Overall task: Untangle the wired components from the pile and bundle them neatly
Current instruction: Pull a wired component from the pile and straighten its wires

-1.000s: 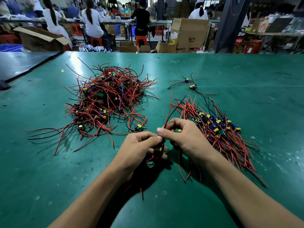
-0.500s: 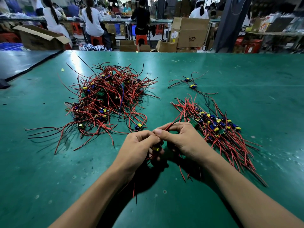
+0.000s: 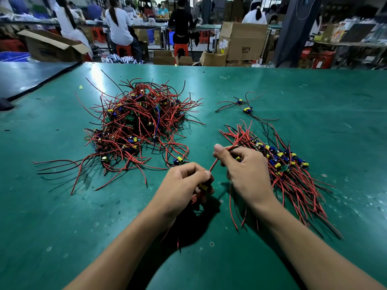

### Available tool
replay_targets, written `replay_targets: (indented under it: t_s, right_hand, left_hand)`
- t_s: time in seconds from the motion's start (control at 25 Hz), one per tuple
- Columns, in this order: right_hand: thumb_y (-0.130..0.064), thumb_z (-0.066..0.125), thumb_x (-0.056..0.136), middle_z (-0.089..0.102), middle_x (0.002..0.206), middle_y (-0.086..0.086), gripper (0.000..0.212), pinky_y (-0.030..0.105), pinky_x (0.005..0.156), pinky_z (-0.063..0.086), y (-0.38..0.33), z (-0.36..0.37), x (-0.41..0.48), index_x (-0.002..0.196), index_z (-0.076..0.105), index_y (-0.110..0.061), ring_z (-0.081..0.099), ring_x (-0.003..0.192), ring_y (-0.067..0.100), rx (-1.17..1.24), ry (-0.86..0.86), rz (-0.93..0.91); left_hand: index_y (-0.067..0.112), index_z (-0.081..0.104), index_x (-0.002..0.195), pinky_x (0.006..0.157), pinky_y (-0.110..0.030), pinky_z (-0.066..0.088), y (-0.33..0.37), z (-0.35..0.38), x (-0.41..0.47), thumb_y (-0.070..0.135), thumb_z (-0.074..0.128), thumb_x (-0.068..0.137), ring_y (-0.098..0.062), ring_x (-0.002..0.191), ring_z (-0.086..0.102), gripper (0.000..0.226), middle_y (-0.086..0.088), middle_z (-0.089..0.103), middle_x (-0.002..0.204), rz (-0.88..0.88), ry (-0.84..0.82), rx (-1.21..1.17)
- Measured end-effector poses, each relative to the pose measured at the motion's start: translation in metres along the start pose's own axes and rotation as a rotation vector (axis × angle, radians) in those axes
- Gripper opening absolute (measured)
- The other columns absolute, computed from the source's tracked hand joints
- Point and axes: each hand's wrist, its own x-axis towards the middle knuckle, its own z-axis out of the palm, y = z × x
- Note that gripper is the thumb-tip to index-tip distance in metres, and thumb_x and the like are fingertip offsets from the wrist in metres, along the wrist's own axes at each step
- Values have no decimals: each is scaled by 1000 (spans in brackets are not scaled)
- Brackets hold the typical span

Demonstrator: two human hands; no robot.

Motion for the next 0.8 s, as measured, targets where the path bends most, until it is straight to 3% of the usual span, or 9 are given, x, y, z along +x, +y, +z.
replay_targets:
  t_s: [0.12, 0.24, 0.44, 0.52, 0.68, 0.8]
  right_hand:
    - [-36, 61, 98, 55, 55, -4, 38, 16, 37, 29, 0, 5, -1, 73, 70, -8, 39, 35, 8, 312, -162, 267]
    - [-35, 63, 95, 53, 56, -2, 37, 16, 38, 32, -2, 4, 0, 70, 70, -8, 37, 34, 7, 482, -315, 452]
    - [-33, 70, 91, 50, 55, -5, 28, 17, 38, 29, 2, -2, -1, 82, 75, -7, 36, 37, 7, 320, -430, 331]
    - [-32, 73, 90, 53, 55, -3, 30, 17, 38, 29, 2, -3, -1, 82, 74, -3, 38, 37, 9, 189, -372, 239]
    - [-32, 73, 90, 50, 47, -6, 31, 18, 40, 31, 4, -4, 2, 68, 69, -12, 40, 36, 10, 120, -125, 124]
    - [-38, 68, 94, 42, 46, -7, 41, 36, 47, 39, 7, -3, 4, 68, 62, -6, 39, 43, 17, 50, 67, 4]
  left_hand:
    - [4, 64, 73, 50, -25, 40, -3, -1, -2, 3, 59, 90, -23, 51, 53, 18, -12, 65, 60, 46, -35, 50]
    - [-1, 68, 80, 50, -22, 49, -8, -2, -2, 4, 61, 91, -20, 51, 59, 14, -10, 68, 64, 82, -39, 70]
    - [-6, 63, 84, 49, -28, 53, -14, -5, 1, 1, 58, 93, -24, 47, 62, 12, -15, 68, 65, 76, -23, 5]
    - [-7, 60, 84, 49, -27, 51, -13, -7, 1, -1, 58, 93, -23, 45, 60, 11, -15, 67, 64, 79, -36, 8]
    - [-9, 60, 85, 49, -25, 51, -9, -8, 0, -2, 58, 92, -22, 45, 59, 10, -14, 66, 63, 78, -74, -7]
    - [-6, 60, 85, 49, -25, 50, -5, -8, -1, 0, 59, 91, -22, 45, 58, 9, -15, 66, 64, 64, -107, -25]
